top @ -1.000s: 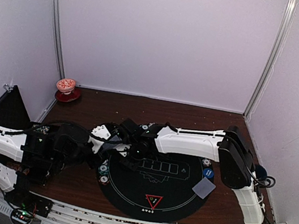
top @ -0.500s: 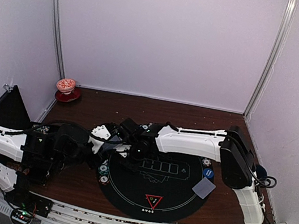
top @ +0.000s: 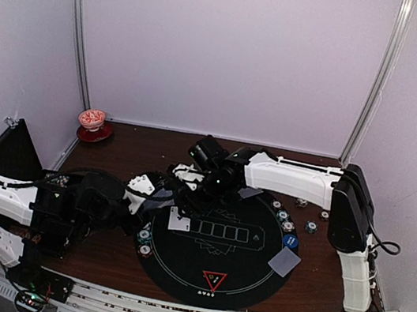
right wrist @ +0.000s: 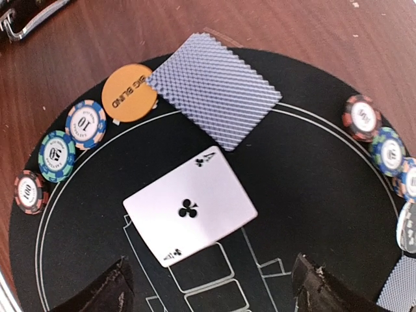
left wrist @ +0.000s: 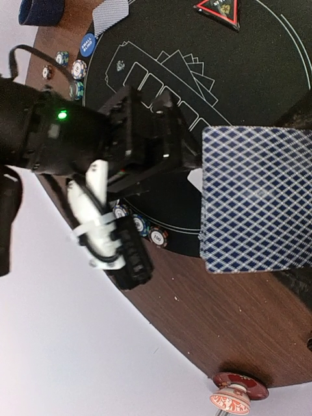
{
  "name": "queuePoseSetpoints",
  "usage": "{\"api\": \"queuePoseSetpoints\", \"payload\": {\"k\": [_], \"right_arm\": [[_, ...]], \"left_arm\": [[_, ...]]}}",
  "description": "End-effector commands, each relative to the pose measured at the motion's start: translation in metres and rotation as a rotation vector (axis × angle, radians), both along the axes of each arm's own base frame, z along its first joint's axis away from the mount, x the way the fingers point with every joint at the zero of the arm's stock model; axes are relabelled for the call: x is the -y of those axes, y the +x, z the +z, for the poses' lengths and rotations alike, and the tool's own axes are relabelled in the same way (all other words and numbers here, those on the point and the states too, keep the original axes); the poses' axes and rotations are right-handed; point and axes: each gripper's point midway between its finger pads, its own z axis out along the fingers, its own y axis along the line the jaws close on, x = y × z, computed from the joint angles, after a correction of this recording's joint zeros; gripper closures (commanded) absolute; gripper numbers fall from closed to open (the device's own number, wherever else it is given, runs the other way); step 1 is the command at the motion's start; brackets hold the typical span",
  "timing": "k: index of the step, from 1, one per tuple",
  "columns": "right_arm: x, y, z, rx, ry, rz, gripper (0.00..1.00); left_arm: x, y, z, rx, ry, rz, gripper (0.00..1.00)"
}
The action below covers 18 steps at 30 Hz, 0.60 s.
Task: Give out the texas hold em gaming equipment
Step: Pick up the poker card from the face-down deck piles.
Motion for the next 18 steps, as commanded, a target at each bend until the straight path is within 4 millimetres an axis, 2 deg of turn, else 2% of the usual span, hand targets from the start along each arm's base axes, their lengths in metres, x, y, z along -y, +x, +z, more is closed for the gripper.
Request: {"api": "queuePoseSetpoints", "payload": {"k": [1,3,6,10,12,14,18], "right_arm": [[0.011,0.003,0.064,-0.011,0.160,-0.014,0.14],[0.018,0.002,0.085,-0.022,0.220,-0.007,0.13],[0.024,-0.011,0.115,-0.053,0.328,0.052,0.13],[0.022,-0.045,0.144,-0.117,0.456,0.178,0.14],[0.020,-0.059,0.150,-0.155,0.490,0.224,0.14],[0.017,-0.063,0.150,-0.166,0.504,0.235,0.15],[0.009,-0.065,0.136,-0.212,0.509,0.232,0.15]], "left_arm": [[0.012,0.000,0.007,0.009,-0.039,-0.024,0.46],[0.015,0.000,0.004,0.004,-0.029,-0.033,0.46],[0.020,-0.002,-0.001,-0.007,-0.016,-0.055,0.46],[0.025,-0.003,-0.004,-0.013,-0.009,-0.075,0.46],[0.027,-0.004,-0.006,-0.016,-0.005,-0.089,0.46],[0.030,-0.005,-0.006,-0.018,-0.007,-0.105,0.46],[0.035,-0.009,-0.009,-0.023,-0.004,-0.140,0.46]]}}
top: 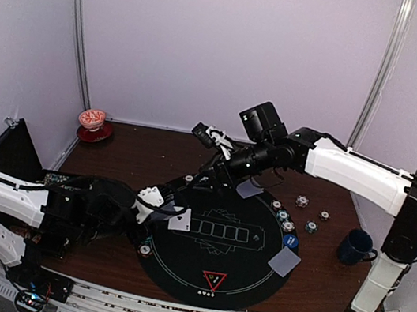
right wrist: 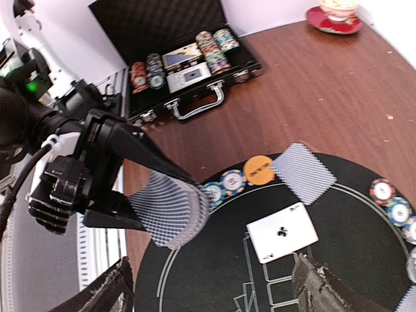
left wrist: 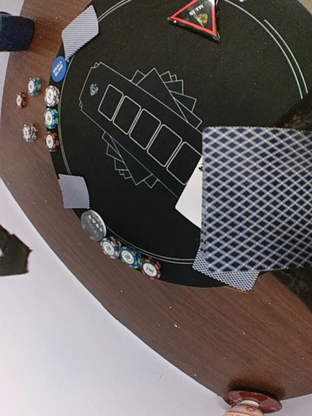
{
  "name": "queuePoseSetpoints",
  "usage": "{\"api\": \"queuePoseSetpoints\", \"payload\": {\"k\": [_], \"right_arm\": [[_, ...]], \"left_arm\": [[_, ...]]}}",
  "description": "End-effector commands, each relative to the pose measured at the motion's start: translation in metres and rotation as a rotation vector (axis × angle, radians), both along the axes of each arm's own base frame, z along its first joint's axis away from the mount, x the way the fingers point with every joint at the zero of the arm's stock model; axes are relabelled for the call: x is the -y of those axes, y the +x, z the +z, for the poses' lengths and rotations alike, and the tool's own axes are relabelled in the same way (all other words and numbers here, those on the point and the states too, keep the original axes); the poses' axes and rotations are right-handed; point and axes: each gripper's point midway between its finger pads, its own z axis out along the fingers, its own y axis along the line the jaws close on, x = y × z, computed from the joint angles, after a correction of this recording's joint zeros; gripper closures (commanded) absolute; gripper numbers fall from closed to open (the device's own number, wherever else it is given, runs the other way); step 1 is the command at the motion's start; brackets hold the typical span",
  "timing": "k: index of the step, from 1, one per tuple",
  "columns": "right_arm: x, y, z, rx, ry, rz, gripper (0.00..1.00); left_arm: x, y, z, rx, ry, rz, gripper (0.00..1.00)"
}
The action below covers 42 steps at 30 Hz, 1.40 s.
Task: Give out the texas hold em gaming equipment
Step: Pick up the poker card from the face-down deck piles.
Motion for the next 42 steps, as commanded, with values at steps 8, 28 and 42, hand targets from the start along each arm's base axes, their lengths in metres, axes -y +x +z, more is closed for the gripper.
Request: {"api": "queuePoseSetpoints", "payload": {"k": [8,28,42], "right_arm": [[-0.033,-0.034,-0.048,-0.179,-0.019,0.125,0.15],[-0.054,-0.011,-0.086,-0.167,-0.095,-0.021,0.24],[-0.025,0.013,-0.086,-0.144,-0.132,-0.065,0.49]], "left_arm": [[0.026,-0.007,0.016,0.013,-0.073,-0.102,0.47],[0.034,-0.016,0.017,-0.002,-0.084,-0.166,0.47],[0.031,-0.016,0.020,0.008,-0.095,-0.160,0.47]]}}
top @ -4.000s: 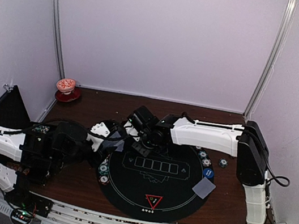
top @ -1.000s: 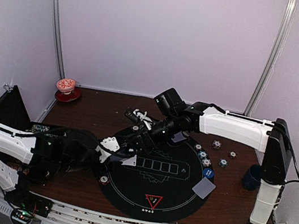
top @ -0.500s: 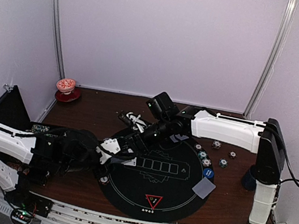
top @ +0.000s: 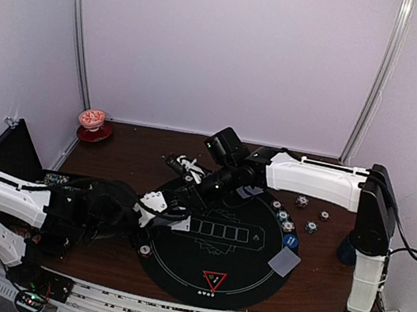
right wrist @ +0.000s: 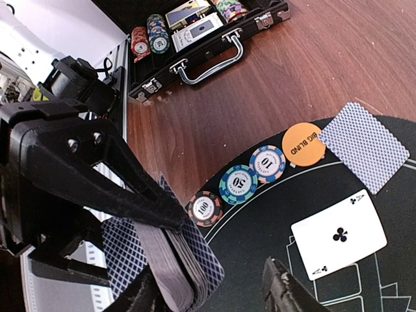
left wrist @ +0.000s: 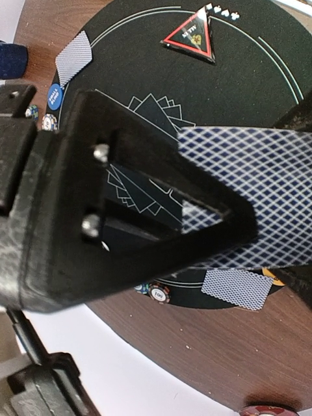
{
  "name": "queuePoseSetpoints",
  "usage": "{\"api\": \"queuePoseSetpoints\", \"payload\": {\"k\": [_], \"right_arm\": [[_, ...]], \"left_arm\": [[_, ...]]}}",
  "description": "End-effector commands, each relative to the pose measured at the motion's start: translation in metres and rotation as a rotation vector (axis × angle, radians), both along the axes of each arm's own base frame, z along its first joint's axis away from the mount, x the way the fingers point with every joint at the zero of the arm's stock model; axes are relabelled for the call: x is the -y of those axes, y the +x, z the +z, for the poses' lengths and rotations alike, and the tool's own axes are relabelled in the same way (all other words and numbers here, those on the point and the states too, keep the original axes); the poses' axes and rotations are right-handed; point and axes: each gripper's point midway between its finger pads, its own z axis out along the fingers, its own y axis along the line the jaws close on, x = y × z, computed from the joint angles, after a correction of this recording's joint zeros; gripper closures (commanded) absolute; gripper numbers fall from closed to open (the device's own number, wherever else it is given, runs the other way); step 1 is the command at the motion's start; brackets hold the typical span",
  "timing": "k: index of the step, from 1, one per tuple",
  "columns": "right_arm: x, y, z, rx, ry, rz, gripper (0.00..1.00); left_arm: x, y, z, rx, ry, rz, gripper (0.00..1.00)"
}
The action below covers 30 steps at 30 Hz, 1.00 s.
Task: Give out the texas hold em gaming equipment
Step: Pick up the poker card from the face-down deck piles.
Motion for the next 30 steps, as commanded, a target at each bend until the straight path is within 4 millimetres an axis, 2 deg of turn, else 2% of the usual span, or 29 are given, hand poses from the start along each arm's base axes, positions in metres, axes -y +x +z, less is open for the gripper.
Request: {"api": "queuePoseSetpoints", "payload": {"k": [1,7,14,21,24,30], "right_arm": [[0.022,0.027,-0.001,0.041,-0.044,-0.066,0.50],[0.022,0.000,0.004,-0.063,-0.030,0.052,0.59],[0.028,-0.017,0.015,-0.101,-0.020,0.119,0.52],[0.030,-0.024,0.016,-0.128,-0.017,0.144,0.54],[0.030,-0.027,0.017,-0.142,-0.011,0.157,0.61],[0.030,-0.031,0.021,-0.138,-0.008,0.164,0.85]], "left_arm": [[0.015,-0.003,0.026,0.036,-0.097,-0.038,0.47],[0.014,-0.002,0.025,0.037,-0.092,-0.031,0.47],[0.014,-0.001,0.024,0.037,-0.087,-0.026,0.47],[0.014,-0.001,0.023,0.039,-0.084,-0.024,0.47],[0.014,0.000,0.023,0.038,-0.082,-0.021,0.47],[0.014,0.000,0.021,0.039,-0.075,-0.020,0.47]]}}
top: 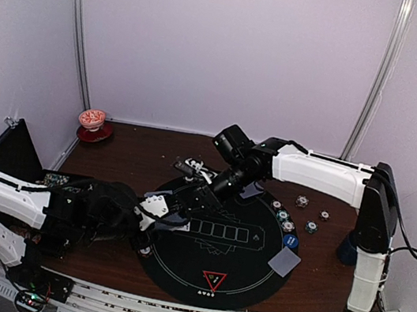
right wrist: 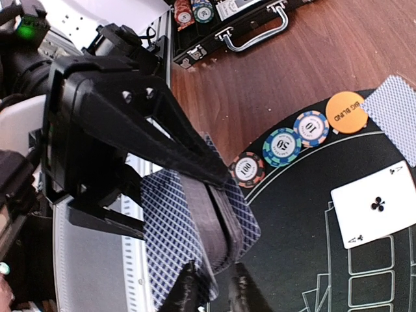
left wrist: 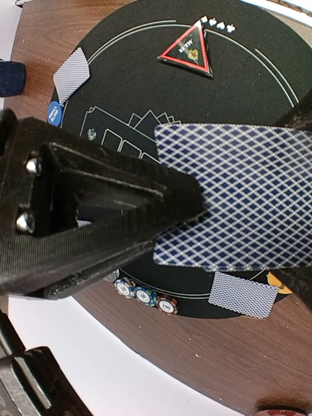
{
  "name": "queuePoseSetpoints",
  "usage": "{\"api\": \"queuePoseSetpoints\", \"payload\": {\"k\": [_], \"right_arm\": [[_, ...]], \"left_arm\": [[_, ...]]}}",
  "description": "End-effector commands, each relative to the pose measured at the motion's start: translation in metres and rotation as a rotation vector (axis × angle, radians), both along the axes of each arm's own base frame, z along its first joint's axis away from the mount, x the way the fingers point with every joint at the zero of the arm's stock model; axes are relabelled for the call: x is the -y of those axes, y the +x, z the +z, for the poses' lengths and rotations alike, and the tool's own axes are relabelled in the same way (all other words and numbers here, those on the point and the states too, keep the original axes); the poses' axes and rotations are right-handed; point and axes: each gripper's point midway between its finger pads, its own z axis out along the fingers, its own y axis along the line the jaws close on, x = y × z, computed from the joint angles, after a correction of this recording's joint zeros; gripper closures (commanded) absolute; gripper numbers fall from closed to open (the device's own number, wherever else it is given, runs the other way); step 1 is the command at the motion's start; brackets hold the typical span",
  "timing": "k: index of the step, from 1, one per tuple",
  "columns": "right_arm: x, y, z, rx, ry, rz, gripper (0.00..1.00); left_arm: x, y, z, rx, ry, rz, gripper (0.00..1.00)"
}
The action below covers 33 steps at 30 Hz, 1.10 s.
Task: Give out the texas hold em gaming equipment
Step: Pick up the poker card from the face-down deck piles.
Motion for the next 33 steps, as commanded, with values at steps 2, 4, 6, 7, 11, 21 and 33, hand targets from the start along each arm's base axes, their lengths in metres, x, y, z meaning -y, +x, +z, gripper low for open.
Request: {"api": "queuePoseSetpoints", "payload": {"k": [2,4,6,7,11,21,33], "right_arm": [[0.004,-0.005,0.012,0.008,0.001,0.012,0.90],[0.004,-0.004,0.014,0.012,0.001,0.009,0.96],[0.005,-0.004,0.016,0.017,0.004,0.007,1.00],[0.005,-0.004,0.017,0.018,0.004,0.008,1.00],[0.008,-0.003,0.026,0.042,0.007,0.000,1.00],[0.047,0.046,0.054,0.169,-0.025,-0.144,1.00],[0.124,0.131,0.032,0.443,-0.268,-0.461,1.00]], "left_arm": [[0.009,0.006,0.021,0.041,-0.074,0.012,0.47],[0.009,0.006,0.021,0.041,-0.074,0.012,0.47],[0.009,0.006,0.021,0.040,-0.073,0.012,0.47],[0.009,0.006,0.020,0.040,-0.071,0.012,0.47],[0.009,0.006,0.019,0.040,-0.068,0.013,0.46],[0.009,0.007,0.019,0.039,-0.066,0.016,0.46],[0.007,0.008,0.022,0.040,-0.075,0.036,0.46]]}}
